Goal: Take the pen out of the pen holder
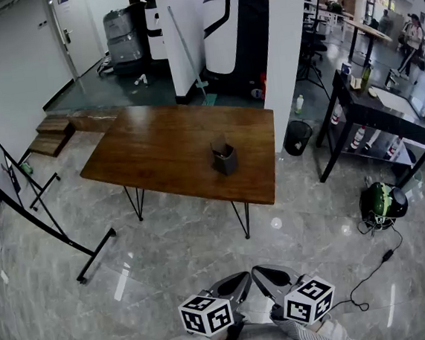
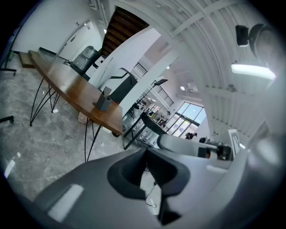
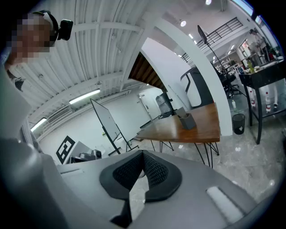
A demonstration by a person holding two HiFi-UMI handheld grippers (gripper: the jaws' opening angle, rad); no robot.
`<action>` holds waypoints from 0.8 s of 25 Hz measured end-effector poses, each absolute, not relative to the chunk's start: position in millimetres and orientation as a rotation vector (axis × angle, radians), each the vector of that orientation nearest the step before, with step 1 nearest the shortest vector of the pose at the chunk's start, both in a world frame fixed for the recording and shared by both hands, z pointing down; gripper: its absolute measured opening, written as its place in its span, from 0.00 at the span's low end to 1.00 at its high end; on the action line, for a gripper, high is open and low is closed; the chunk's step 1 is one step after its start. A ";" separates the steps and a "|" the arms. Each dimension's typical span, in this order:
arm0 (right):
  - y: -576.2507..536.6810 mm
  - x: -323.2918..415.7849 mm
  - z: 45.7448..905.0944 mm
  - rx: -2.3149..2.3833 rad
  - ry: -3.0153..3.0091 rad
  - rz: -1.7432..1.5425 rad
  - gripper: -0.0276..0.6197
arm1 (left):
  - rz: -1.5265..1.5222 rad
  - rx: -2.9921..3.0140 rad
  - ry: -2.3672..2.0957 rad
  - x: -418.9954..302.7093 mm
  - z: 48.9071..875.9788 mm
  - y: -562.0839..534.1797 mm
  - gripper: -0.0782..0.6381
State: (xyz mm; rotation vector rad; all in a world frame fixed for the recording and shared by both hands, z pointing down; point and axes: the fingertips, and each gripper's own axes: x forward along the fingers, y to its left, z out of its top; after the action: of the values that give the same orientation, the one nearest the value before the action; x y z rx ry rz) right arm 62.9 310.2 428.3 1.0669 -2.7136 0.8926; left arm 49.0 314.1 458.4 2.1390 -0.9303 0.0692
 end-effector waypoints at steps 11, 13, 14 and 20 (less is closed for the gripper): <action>242.5 58.9 451.9 1.009 -2.715 0.937 0.04 | 0.021 2.094 -0.950 43.6 482.0 242.9 0.12; 219.8 55.9 450.9 1.005 -2.733 0.946 0.04 | 0.029 2.106 -0.944 41.4 483.7 219.4 0.12; 206.5 54.7 450.0 1.009 -2.742 0.953 0.04 | 0.032 2.114 -0.941 40.2 484.0 206.2 0.12; 117.2 46.0 443.9 1.078 -2.761 0.957 0.04 | 0.043 2.148 -0.917 27.9 479.1 119.4 0.12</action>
State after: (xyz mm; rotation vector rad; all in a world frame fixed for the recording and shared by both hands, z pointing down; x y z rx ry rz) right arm 46.0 117.2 443.9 1.0784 -2.7612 0.9572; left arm 27.9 119.4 479.1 2.1478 -0.9168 0.0427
